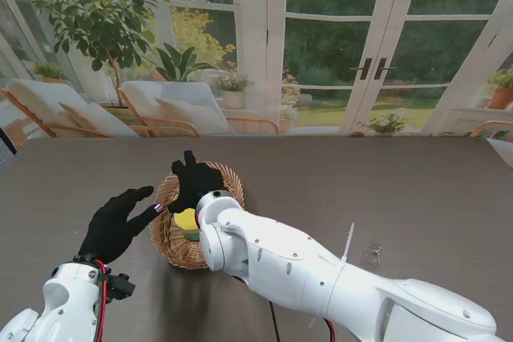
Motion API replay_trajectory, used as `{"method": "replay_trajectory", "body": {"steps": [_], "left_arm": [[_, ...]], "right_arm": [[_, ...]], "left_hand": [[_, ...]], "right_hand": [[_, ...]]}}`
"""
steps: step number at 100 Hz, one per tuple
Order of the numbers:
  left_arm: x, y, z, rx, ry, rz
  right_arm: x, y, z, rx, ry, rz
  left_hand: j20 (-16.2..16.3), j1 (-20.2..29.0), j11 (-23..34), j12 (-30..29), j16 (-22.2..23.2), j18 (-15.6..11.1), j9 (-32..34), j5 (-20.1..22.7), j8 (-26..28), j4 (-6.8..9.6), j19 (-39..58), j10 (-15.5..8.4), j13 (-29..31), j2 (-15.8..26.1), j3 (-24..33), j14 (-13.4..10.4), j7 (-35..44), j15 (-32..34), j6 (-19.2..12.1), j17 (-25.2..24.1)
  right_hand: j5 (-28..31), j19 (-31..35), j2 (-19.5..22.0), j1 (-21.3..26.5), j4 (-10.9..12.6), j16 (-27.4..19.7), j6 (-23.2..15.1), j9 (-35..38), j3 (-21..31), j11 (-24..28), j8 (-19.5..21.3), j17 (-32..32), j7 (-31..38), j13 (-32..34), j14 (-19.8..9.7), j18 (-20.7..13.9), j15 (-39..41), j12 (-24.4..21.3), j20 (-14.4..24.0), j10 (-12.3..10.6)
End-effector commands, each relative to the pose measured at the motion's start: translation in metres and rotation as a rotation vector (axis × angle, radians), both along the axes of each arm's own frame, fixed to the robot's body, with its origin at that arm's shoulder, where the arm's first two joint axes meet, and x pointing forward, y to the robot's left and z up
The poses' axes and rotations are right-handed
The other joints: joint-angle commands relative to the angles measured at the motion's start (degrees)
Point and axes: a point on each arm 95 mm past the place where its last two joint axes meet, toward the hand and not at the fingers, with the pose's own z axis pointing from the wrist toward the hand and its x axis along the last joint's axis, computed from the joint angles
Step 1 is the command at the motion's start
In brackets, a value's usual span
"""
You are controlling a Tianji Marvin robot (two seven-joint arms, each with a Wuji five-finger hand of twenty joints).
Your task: Stack culture dishes into a storage basket
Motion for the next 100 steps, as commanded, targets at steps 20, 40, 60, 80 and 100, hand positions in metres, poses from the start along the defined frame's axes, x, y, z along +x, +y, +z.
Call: {"method": "replay_trajectory", "body": {"steps": [20,40,60,80,100], "left_arm": [[0.002,-0.008,0.005,-0.016,-0.025,-0.033],[0.002,-0.015,0.008,-0.027,-0.055,-0.052],[0.004,-0.022,0.011,-0.042,-0.085,-0.082],[0.006,-0.031,0.013,-0.066,-0.124,-0.113],[0.008,-0.043,0.01,-0.094,-0.157,-0.147]], "right_arm": [[-0.004,-0.027,0.014,0.047,-0.029,-0.022],[-0.009,-0.056,0.026,0.147,-0.104,-0.072],[-0.014,-0.093,0.043,0.228,-0.176,-0.134],[-0.023,-0.135,0.056,0.305,-0.216,-0.189],[-0.032,-0.179,0.061,0.373,-0.223,-0.207]], "left_hand": [[-0.34,-0.41,-0.1,-0.32,-0.5,-1.38,-0.55,-0.33,0.11,0.65,-1.86,-0.61,-1.67,1.65,-1.02,-1.08,-0.25,-0.82,-0.89,-1.26],[-0.33,-0.4,-0.08,-0.31,-0.5,-1.32,-0.44,-0.06,0.14,0.64,-1.8,-0.51,-1.6,1.65,-1.03,-1.04,-0.15,-0.81,-0.83,-1.13],[-0.33,-0.37,-0.12,-0.33,-0.5,-1.23,-0.47,-0.12,0.12,0.66,-1.8,-0.34,-1.51,1.67,-1.02,-0.94,-0.19,-0.79,-0.82,-1.11],[-0.33,-0.47,-0.06,-0.32,-0.49,-1.22,-0.23,-0.08,0.12,0.65,-1.77,-0.32,-1.44,1.71,-1.06,-0.85,-0.19,-0.78,-0.81,-1.02],[-0.35,-0.5,-0.09,-0.36,-0.53,-1.11,-0.25,-0.33,0.07,0.64,-1.76,-0.32,-1.47,1.65,-1.07,-0.86,-0.31,-0.8,-0.71,-0.95]], "right_hand": [[6.33,7.86,0.28,2.27,0.95,1.16,-0.72,10.89,-1.02,26.94,-0.51,-20.21,5.63,7.2,3.15,-4.31,3.66,8.45,-4.02,-0.7],[22.15,19.75,1.75,5.06,2.23,0.93,-2.82,27.12,3.87,25.77,-0.64,-10.65,7.28,20.7,-0.34,-10.88,8.54,6.49,-9.07,-1.11],[29.02,23.15,4.53,5.5,2.66,0.27,-2.45,34.35,6.19,21.03,-1.21,-4.97,6.23,26.56,-2.63,-13.73,8.59,4.37,-11.42,-2.62],[29.08,23.63,6.52,4.85,2.76,-0.1,-3.2,35.06,6.47,19.34,-1.87,-2.83,4.84,27.45,-1.61,-11.66,8.19,3.74,-13.15,-2.79],[24.03,20.53,9.07,3.55,2.95,-0.48,-3.56,30.63,4.07,19.18,-1.92,-8.46,3.97,22.99,0.73,-9.04,6.68,4.09,-15.11,-3.19]]}}
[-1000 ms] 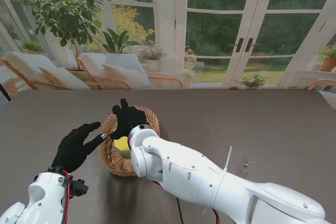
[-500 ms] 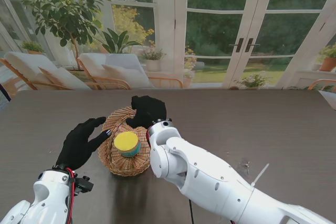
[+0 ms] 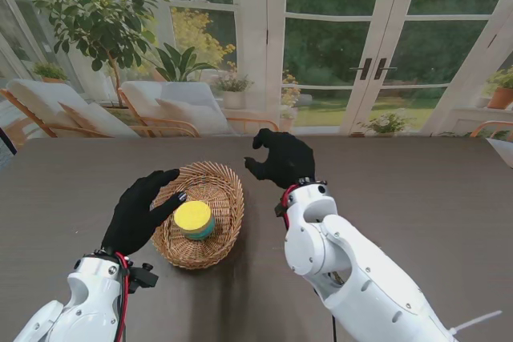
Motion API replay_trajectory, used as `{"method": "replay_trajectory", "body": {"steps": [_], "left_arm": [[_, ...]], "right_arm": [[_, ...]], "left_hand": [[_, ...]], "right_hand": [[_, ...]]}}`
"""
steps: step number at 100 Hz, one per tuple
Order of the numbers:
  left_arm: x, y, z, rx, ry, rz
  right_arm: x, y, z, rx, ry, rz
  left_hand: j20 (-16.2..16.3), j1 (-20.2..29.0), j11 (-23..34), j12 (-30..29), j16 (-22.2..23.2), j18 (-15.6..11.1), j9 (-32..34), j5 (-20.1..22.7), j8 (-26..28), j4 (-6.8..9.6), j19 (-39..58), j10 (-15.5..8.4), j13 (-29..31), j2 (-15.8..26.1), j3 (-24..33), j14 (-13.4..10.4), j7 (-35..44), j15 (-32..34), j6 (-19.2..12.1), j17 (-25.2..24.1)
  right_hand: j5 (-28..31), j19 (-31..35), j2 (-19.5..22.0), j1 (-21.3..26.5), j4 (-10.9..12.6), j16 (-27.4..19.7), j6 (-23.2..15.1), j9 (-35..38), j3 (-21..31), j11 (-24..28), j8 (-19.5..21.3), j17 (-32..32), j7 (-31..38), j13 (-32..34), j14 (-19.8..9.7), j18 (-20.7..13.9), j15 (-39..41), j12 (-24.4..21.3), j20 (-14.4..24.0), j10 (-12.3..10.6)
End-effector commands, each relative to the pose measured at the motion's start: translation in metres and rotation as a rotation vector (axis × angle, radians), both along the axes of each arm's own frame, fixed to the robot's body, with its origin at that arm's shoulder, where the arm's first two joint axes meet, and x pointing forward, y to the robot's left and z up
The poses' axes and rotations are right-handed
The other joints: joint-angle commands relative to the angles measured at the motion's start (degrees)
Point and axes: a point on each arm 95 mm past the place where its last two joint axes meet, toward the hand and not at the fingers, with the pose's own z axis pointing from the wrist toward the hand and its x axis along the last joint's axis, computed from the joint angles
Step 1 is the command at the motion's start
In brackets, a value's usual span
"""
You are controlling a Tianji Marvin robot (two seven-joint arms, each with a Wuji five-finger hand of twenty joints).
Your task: Stack culture dishes into a storage basket
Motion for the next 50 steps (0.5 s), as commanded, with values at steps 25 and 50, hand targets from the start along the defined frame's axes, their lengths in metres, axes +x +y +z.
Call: {"method": "replay_trajectory", "body": {"steps": [25,50], "left_arm": [[0.002,-0.014,-0.007,-0.053,-0.042,-0.055],[0.006,-0.018,-0.015,-0.071,-0.078,-0.092]], "right_arm": [[-0.019,-0.055,-0.012,0.054,0.017,-0.011],[-0.031,-0.098,-0.033,0.132,0.03,-0.001]], "left_hand": [[-0.39,-0.42,-0.08,-0.37,-0.53,-1.02,-0.15,-0.46,0.05,0.62,-1.77,-0.37,-1.23,1.14,-1.09,-0.76,-0.35,-0.74,-0.53,-0.87],[-0.31,1.36,0.11,-0.23,-0.03,-1.78,0.3,-0.3,0.5,0.75,-1.38,-0.78,0.66,-3.6,-0.86,-1.21,0.12,0.01,-0.17,0.12]], "right_hand": [[-9.65,-2.55,1.16,-1.64,1.9,-0.64,-1.17,-7.1,1.71,0.01,-1.07,-15.53,-0.92,-6.98,2.08,1.52,-1.83,0.41,-1.69,-1.54],[-12.95,-4.85,-1.74,-0.44,1.71,-0.38,-1.51,-10.55,2.83,1.39,-1.24,-20.04,-1.14,-11.01,3.99,2.99,-1.98,1.08,-1.31,-1.23]]}}
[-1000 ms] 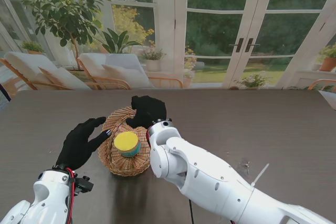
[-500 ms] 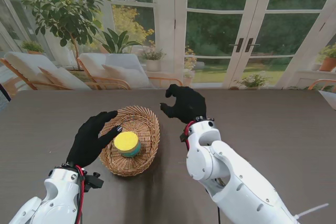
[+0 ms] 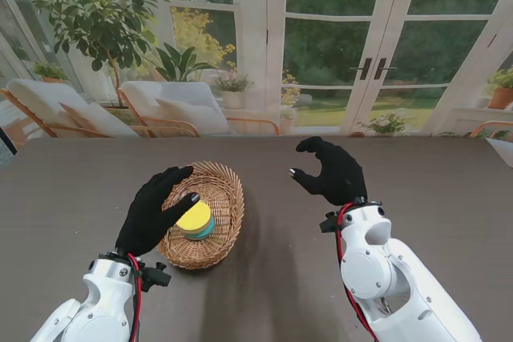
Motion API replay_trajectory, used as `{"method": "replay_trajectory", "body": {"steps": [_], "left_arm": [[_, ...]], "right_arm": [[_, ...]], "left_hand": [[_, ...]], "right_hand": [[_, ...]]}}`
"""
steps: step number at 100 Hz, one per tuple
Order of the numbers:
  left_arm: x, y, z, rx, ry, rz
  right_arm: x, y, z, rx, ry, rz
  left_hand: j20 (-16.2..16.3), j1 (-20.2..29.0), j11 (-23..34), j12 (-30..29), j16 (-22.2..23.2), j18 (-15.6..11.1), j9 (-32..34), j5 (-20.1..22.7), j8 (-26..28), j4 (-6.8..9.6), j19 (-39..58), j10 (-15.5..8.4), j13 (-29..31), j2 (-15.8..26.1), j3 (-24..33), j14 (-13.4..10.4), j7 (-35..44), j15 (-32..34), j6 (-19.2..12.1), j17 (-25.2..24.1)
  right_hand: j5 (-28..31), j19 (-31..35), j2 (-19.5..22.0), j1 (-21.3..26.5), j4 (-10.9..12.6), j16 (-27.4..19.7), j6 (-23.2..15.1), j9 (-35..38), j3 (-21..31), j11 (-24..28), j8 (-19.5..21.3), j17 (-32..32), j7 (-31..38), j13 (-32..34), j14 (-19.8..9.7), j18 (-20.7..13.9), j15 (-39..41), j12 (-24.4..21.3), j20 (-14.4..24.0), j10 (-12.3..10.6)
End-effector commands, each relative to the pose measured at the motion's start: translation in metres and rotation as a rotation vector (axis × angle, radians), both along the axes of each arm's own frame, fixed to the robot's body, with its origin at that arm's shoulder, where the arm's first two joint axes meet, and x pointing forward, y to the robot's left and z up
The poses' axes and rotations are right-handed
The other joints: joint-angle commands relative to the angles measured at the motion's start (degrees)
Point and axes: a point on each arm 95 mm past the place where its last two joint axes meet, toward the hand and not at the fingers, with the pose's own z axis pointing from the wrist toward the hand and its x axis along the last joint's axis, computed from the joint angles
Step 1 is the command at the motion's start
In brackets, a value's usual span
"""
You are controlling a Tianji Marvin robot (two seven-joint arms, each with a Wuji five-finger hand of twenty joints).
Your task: Stack culture dishes into a storage basket
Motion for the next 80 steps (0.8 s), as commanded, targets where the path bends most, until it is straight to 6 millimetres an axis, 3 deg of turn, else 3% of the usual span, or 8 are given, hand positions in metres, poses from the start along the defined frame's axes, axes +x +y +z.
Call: {"method": "replay_trajectory", "body": {"steps": [1,48,68,80], "left_arm": [[0.001,-0.003,-0.005,0.001,0.002,-0.018],[0.01,-0.007,-0.019,-0.004,-0.005,-0.068],[0.008,-0.005,-0.022,-0.013,0.002,-0.068],[0.008,-0.004,-0.021,-0.017,0.001,-0.067]], "right_arm": [[-0.004,-0.011,-0.017,-0.001,0.044,-0.01],[-0.019,-0.076,-0.079,0.135,0.126,0.053],[-0.02,-0.092,-0.104,0.186,0.149,0.068],[-0.018,-0.097,-0.108,0.18,0.142,0.073]], "left_hand": [[-0.29,1.44,0.16,-0.2,0.03,-1.83,0.4,-0.28,0.54,0.77,-1.32,-0.74,0.38,-2.12,-0.75,-1.17,0.16,0.09,-0.12,0.25],[-0.49,0.9,0.18,0.27,0.55,-3.65,-0.18,-1.87,1.59,0.98,-1.17,-2.04,-0.04,-6.07,-0.4,-2.55,0.12,-0.03,-0.53,0.96],[-0.51,0.43,0.27,0.36,0.59,-3.46,-0.09,-1.96,1.78,0.96,-1.18,-2.05,0.09,-5.87,-0.27,-2.5,0.07,0.05,-0.44,0.83],[-0.5,0.24,0.24,0.38,0.57,-3.39,-0.16,-1.82,1.82,0.94,-1.18,-2.04,-0.05,-5.33,-0.22,-2.57,0.05,-0.02,-0.42,0.69]], "right_hand": [[-3.05,-1.6,-2.63,0.34,1.67,-0.22,-0.94,-2.1,3.04,1.18,-0.92,-20.03,-0.17,-2.12,0.67,1.09,-0.22,1.01,-1.24,-0.71],[-2.39,-4.67,-6.0,2.71,1.44,-0.08,-1.72,-3.49,5.61,1.31,-1.13,-24.99,-0.09,-4.89,0.89,2.28,-1.17,0.93,-1.19,-2.53],[-1.78,-5.47,-9.02,4.11,1.13,0.11,-2.45,-3.2,7.74,1.34,-1.16,-25.52,-0.06,-5.01,0.7,2.5,-1.25,0.87,-0.86,-3.16],[-1.3,-5.83,-9.46,4.04,0.74,0.17,-2.33,-2.49,8.02,1.37,-1.19,-25.36,-0.13,-4.58,0.39,2.4,-1.25,0.84,-0.59,-3.5]]}}
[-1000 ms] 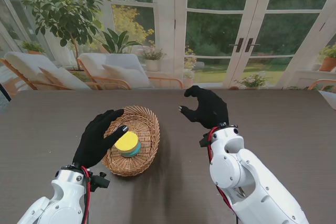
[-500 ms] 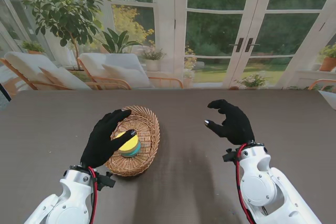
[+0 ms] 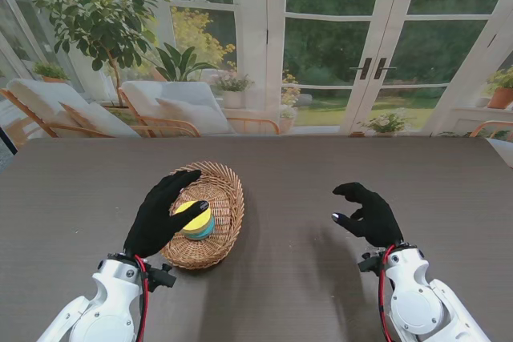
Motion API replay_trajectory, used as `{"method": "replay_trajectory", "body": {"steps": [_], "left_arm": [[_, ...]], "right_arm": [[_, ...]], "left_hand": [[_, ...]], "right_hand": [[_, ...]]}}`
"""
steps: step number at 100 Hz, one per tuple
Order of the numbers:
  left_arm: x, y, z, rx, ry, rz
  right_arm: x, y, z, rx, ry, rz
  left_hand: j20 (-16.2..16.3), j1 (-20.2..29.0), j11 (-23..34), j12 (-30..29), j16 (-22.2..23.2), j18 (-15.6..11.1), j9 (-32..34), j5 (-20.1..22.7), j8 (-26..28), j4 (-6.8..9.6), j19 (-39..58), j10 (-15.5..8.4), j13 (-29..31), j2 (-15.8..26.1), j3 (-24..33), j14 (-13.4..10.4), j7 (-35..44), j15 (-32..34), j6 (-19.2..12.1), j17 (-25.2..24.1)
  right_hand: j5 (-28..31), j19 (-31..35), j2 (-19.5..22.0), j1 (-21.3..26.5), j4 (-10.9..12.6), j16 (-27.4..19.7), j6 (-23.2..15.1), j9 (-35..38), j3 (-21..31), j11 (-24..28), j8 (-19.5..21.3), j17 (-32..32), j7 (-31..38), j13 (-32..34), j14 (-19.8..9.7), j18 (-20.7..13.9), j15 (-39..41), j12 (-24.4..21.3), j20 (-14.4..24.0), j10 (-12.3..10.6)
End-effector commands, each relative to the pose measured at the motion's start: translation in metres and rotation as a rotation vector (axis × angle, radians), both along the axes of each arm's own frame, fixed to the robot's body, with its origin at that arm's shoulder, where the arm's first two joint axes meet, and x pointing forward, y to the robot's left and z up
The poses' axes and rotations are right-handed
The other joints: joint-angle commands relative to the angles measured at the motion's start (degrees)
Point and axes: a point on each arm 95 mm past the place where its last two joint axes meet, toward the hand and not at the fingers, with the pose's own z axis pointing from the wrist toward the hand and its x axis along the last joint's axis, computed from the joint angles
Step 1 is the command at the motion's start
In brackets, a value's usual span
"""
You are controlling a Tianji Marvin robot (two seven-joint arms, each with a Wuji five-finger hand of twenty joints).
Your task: Stack culture dishes into a storage basket
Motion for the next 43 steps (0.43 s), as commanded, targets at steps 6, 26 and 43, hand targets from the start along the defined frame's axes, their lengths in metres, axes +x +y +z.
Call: {"method": "replay_trajectory", "body": {"steps": [6,26,43], "left_arm": [[-0.0012,-0.0021,-0.0015,-0.008,0.012,-0.012],[-0.0022,-0.003,-0.0007,-0.012,0.012,-0.009],[-0.0023,-0.0037,-0.0006,-0.005,0.013,-0.011]], "right_arm": [[-0.0003,-0.0023,0.0003,-0.012,-0.007,-0.003],[-0.0007,-0.0057,0.0029,-0.002,-0.024,-0.023],[-0.003,-0.0062,-0.0018,-0.005,-0.011,-0.016]], "left_hand": [[-0.48,-0.41,0.21,0.37,0.56,-2.0,-0.22,-0.74,0.44,0.93,-1.18,-1.39,-0.16,-0.82,-0.29,-1.83,-0.11,-0.04,-0.44,-0.21],[-0.43,-0.52,0.19,0.37,0.56,-1.93,-0.17,-0.8,0.39,0.89,-1.17,-1.43,-0.18,-0.38,-0.37,-1.81,-0.25,-0.1,-0.51,-0.37],[-0.39,-0.62,0.17,0.37,0.56,-1.88,-0.16,-0.82,0.36,0.87,-1.16,-1.49,-0.14,-0.12,-0.43,-1.95,-0.31,-0.11,-0.67,-0.4]], "right_hand": [[0.26,-1.38,-2.53,-0.07,0.7,0.2,-1.52,-0.18,5.2,0.87,-1.19,-24.54,0.62,-0.67,-0.68,-0.14,-0.58,0.8,-0.51,-2.85],[0.68,-1.57,-2.07,-0.24,0.67,0.23,-1.5,-0.03,5.1,0.7,-1.15,-24.84,0.66,-0.61,-0.74,-0.03,-0.52,0.73,-0.29,-2.77],[0.86,-1.75,-1.84,-0.24,0.7,0.2,-1.24,0.03,4.93,0.62,-1.17,-25.11,0.59,-0.76,-0.65,0.19,-0.57,0.7,-0.2,-2.71]]}}
